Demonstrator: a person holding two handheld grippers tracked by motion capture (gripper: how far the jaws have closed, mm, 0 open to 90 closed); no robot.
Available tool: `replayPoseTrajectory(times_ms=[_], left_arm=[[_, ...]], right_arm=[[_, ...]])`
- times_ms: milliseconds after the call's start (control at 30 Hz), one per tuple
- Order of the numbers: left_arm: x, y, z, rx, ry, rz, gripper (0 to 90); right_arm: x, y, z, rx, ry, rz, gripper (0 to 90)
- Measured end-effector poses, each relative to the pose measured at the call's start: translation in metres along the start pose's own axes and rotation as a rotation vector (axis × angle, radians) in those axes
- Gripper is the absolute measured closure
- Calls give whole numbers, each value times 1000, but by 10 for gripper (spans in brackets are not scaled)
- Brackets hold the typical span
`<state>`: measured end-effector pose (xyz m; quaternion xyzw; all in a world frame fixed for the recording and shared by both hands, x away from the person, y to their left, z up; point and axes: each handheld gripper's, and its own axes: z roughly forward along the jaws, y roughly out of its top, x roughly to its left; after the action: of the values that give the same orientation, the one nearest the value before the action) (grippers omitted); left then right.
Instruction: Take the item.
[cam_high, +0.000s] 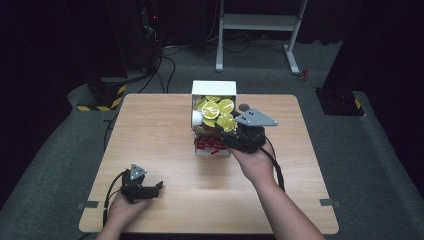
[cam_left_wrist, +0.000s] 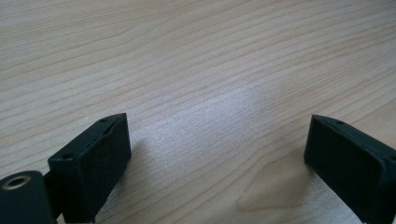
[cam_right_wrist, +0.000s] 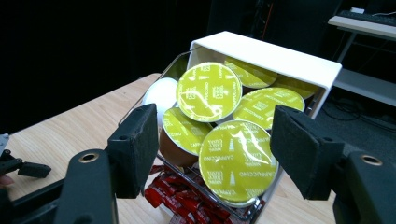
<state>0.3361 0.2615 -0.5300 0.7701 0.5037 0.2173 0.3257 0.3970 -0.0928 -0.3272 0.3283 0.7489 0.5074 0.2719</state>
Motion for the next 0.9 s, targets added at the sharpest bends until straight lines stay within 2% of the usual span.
replayPoseTrajectory(times_ms=[33, 67, 367, 567, 900], left_arm=[[0, 0, 0, 0, -3, -4, 76], [1, 0, 0, 1, 3, 13, 77], [0, 0, 0, -2, -8, 3, 77], [0, 0, 0, -1, -8, 5, 77], [0, 0, 0, -2, -9, 5, 78]], right_arm=[[0, 0, 1, 0, 0, -3, 329], [1, 2, 4, 3, 2, -5, 328], [5, 6, 17, 12, 4, -18, 319], [4, 9, 24, 22, 4, -7, 317], [5, 15, 37, 25, -10, -25, 310]])
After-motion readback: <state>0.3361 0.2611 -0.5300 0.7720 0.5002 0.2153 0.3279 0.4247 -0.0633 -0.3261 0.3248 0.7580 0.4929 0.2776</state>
